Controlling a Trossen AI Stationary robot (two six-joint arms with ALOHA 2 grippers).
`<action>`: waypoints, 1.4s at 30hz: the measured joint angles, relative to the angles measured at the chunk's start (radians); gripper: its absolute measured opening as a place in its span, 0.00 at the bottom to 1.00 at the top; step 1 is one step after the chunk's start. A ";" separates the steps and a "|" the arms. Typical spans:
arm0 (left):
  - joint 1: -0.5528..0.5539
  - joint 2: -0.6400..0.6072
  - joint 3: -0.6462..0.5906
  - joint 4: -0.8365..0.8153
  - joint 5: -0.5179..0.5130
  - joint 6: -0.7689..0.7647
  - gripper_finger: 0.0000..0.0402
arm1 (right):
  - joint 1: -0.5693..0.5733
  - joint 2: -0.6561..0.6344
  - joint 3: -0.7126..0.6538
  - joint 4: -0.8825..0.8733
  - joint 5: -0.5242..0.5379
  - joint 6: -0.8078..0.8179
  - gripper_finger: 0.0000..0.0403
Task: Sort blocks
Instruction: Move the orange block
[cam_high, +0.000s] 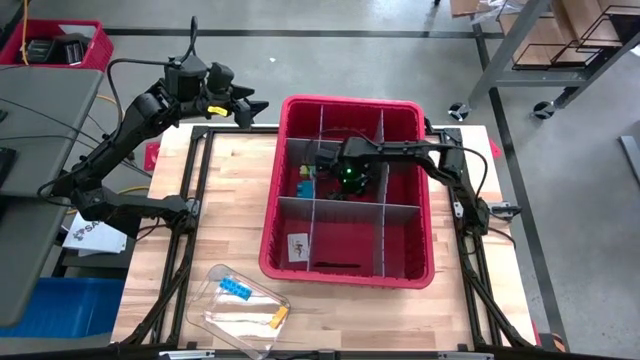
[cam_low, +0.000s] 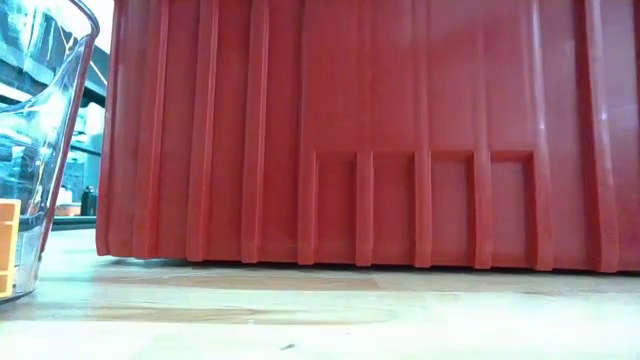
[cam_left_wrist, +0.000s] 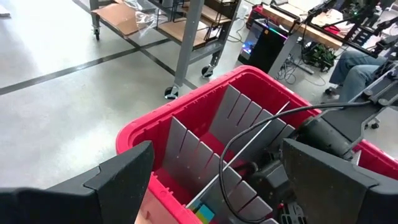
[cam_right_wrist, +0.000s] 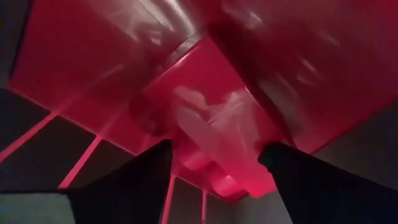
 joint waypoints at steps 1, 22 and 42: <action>0.000 -0.001 0.000 0.000 -0.001 0.000 0.86 | 0.000 0.005 0.000 0.000 0.009 0.006 0.65; 0.000 -0.021 0.000 0.008 -0.009 0.033 0.86 | 0.010 -0.008 0.030 -0.020 0.129 0.014 0.01; 0.000 -0.036 0.000 0.003 -0.062 0.081 0.86 | 0.020 -0.077 0.529 -0.285 0.243 -0.025 0.00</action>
